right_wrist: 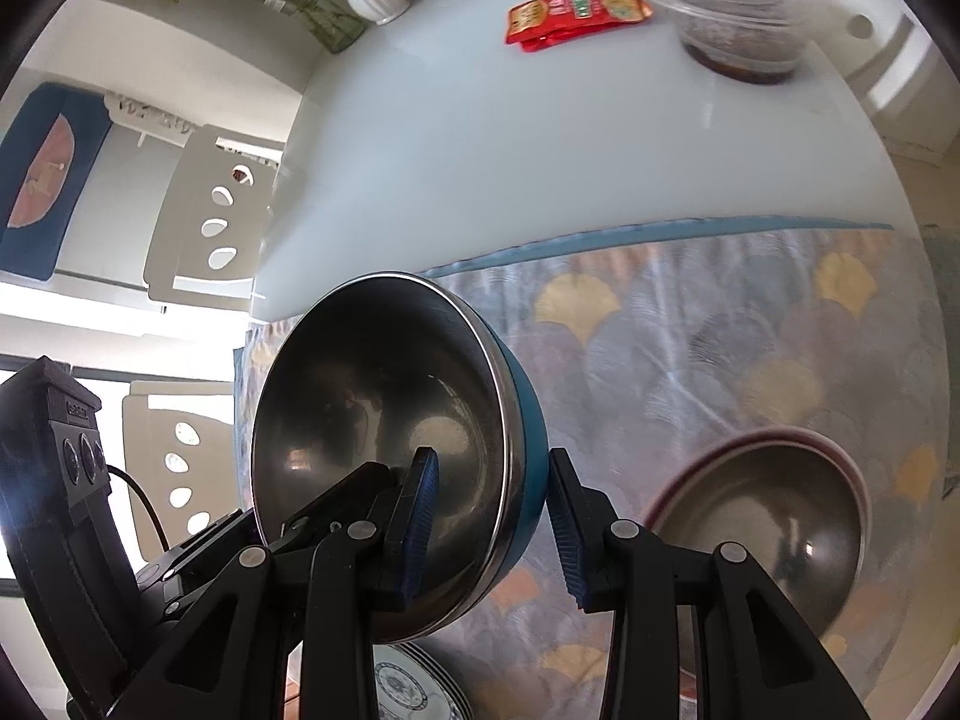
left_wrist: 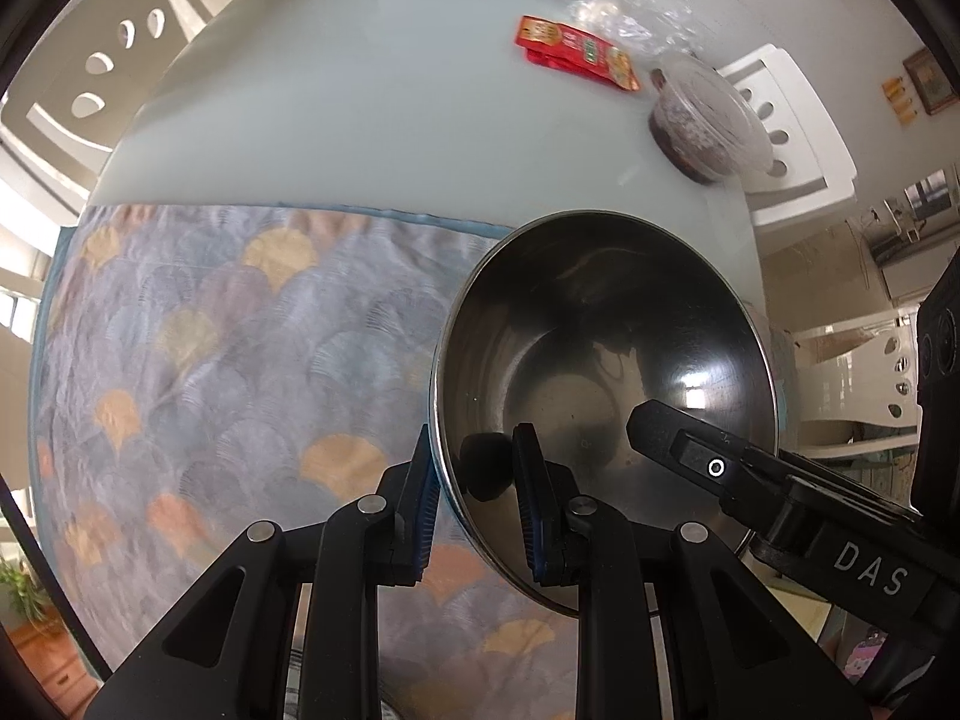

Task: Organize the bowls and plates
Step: 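Lower the blue steel bowl into the pink bowl with both grippers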

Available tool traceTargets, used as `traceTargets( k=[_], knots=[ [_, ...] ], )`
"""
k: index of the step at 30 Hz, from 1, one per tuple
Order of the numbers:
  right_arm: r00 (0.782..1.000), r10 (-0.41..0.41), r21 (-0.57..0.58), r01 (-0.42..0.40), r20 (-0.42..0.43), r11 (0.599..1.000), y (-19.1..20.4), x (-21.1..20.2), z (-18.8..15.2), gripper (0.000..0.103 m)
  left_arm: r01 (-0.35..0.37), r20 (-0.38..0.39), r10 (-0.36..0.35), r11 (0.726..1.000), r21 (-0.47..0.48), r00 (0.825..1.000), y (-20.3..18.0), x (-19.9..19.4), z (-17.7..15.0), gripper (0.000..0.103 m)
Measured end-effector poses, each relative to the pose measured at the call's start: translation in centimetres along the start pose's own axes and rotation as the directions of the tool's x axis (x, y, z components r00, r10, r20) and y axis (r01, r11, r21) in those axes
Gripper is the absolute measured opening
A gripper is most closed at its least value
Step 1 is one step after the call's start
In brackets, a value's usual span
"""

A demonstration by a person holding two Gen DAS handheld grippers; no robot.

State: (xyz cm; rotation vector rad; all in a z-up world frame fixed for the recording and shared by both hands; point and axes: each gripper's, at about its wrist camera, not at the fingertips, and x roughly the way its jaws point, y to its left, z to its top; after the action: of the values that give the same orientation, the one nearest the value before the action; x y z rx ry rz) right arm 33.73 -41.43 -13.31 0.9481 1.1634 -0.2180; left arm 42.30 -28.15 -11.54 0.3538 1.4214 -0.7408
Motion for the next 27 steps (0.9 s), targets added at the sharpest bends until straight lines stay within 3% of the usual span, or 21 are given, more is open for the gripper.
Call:
traceTargets(
  k=[27],
  knots=[
    [1.000,-0.017,0.074,0.017,-0.013,0.997,-6.6,-3.2,-2.3,0.037,0.000,-0.046,0.003,0.998,0.062,0.999,-6.3,1.3,-2.4,0.020]
  ],
)
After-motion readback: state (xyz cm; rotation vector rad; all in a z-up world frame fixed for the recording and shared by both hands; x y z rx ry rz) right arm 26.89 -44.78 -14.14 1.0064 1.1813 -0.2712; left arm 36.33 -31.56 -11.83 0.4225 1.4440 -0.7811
